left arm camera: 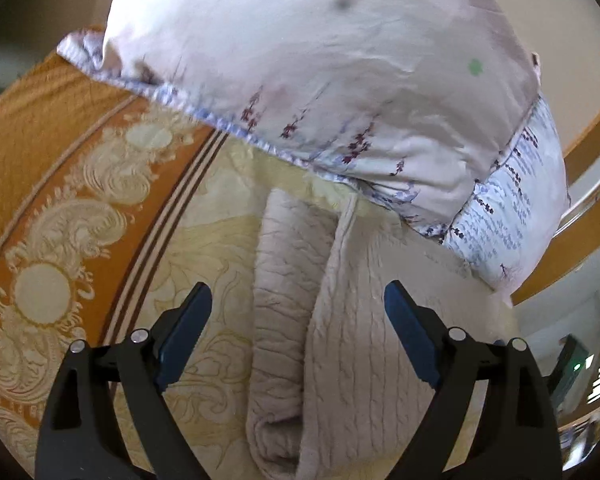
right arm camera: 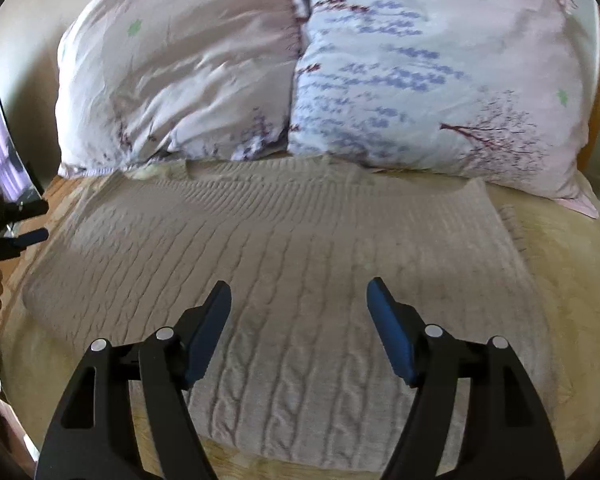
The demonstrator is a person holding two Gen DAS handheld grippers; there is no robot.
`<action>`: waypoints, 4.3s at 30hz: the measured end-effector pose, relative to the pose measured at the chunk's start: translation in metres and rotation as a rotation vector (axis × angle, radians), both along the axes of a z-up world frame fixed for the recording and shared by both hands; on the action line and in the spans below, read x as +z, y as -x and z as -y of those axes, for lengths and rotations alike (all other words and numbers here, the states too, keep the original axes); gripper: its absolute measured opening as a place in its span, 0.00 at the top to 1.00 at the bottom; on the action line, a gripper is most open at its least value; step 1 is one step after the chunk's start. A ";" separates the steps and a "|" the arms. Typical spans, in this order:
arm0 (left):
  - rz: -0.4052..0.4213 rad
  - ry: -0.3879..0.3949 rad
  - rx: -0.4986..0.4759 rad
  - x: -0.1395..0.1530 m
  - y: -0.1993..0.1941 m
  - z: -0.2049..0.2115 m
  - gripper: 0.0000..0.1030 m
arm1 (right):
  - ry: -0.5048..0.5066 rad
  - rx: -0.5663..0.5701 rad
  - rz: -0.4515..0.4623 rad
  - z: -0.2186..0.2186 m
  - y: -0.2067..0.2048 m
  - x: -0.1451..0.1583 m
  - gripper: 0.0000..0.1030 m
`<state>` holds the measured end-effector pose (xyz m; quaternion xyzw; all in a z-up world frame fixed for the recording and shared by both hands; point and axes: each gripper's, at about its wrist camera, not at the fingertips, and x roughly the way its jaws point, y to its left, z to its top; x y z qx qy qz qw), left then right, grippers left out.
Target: Fold small clothes
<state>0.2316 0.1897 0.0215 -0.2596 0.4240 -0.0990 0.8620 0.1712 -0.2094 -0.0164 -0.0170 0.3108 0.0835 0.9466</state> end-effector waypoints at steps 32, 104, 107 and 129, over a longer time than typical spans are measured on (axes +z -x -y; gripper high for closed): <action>-0.034 0.183 -0.020 -0.002 -0.026 0.036 0.79 | -0.068 0.008 0.012 0.000 0.002 -0.007 0.24; -0.067 0.227 -0.326 -0.015 -0.019 0.231 0.15 | -0.051 0.081 0.157 0.083 0.016 0.078 0.85; -0.063 0.226 -0.337 -0.013 -0.016 0.235 0.15 | 0.033 0.057 0.176 0.086 0.021 0.082 0.85; -0.066 0.233 -0.398 -0.015 0.007 0.257 0.19 | -0.364 -0.176 0.053 0.211 0.037 0.035 0.42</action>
